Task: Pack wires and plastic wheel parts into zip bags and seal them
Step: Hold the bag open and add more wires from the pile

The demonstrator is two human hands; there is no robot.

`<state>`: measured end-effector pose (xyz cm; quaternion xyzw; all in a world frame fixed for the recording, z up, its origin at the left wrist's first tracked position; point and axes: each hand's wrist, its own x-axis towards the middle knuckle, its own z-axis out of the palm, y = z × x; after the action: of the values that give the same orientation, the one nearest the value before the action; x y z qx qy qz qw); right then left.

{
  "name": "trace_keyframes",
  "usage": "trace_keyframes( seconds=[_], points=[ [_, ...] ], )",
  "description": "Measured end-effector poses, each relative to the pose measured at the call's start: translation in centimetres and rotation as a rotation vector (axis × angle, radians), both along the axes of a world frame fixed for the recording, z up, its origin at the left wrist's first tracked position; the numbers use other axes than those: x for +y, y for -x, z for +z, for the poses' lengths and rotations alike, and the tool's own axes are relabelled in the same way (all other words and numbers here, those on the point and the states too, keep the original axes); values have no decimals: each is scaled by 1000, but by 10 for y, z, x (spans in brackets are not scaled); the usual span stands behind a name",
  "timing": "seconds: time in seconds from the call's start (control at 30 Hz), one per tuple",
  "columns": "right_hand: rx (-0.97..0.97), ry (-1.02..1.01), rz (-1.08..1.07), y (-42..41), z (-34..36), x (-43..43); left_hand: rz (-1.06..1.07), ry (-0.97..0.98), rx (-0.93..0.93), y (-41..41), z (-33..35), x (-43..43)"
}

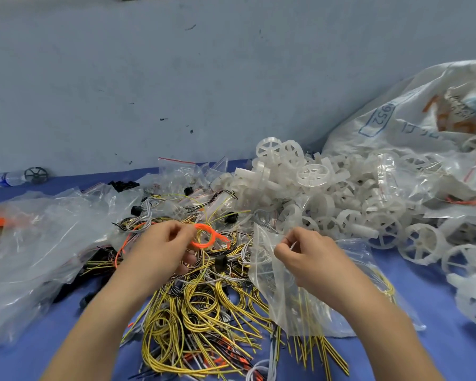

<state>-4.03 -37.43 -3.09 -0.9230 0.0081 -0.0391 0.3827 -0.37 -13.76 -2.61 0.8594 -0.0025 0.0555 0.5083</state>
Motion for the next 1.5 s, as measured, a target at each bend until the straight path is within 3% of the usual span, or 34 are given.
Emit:
trace_keyframes(
  seconds=[0.07, 0.17, 0.47, 0.63, 0.77, 0.9, 1.03, 1.13, 1.37, 1.5],
  points=[
    [8, 7, 6, 0, -2, 0, 85, 80, -46, 1, -3, 3],
    [10, -3, 6, -3, -1, -1, -3, 202, -77, 3, 0, 4],
    [-34, -38, 55, 0, 2, 3, -329, 11, 124, 23, 6, -27],
    [-42, -32, 70, 2, 2, 3, -209, 22, 2, 22, 25, -25],
    [-52, -43, 66, 1, 1, 2, -322, -46, 165, 30, 28, -41],
    [-68, -23, 91, 1, 1, 3, -366, -165, 185, 30, 11, -71],
    [-44, -73, 85, 2, -1, -4, -234, -103, 127, 23, 19, -57],
    [-56, -97, 73, 2, 0, -9, -123, 50, 86, 19, 29, -34],
    [-64, -148, 54, 3, -1, -17, -316, 142, 260, 26, 22, -34],
    [-60, -178, 80, 3, 1, -17, -327, 39, 298, 23, 15, -48]
  ],
)
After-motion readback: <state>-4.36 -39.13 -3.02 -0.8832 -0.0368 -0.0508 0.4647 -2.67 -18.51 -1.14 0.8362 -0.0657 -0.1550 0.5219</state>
